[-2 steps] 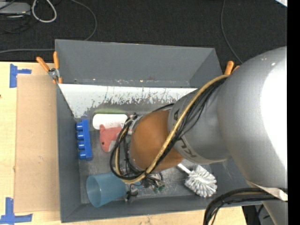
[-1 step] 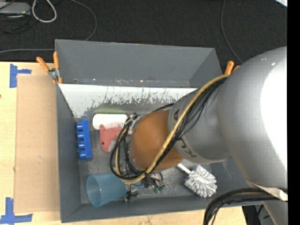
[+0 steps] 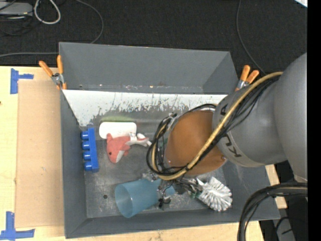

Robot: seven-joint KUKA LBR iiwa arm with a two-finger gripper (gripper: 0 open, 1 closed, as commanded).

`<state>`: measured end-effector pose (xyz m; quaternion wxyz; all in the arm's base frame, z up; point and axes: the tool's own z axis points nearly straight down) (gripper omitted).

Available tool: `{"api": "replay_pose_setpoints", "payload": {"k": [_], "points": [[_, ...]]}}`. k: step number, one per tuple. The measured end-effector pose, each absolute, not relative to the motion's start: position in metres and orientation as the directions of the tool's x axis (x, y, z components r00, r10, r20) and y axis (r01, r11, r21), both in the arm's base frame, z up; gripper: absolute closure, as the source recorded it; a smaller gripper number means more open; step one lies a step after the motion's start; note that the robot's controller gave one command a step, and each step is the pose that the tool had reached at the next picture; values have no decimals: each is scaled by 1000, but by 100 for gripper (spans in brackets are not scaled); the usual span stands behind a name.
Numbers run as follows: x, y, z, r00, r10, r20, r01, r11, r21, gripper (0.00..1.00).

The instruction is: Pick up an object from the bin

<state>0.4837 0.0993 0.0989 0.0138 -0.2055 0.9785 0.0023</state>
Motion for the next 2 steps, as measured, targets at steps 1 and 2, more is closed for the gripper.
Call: {"api": "replay_pose_setpoints", "payload": {"k": [1,2], "points": [[484,99,99,-916,-401,-28,-401,916,-1,100],[485,94,88,-916,-401,-29,-401,916,0,100]]}}
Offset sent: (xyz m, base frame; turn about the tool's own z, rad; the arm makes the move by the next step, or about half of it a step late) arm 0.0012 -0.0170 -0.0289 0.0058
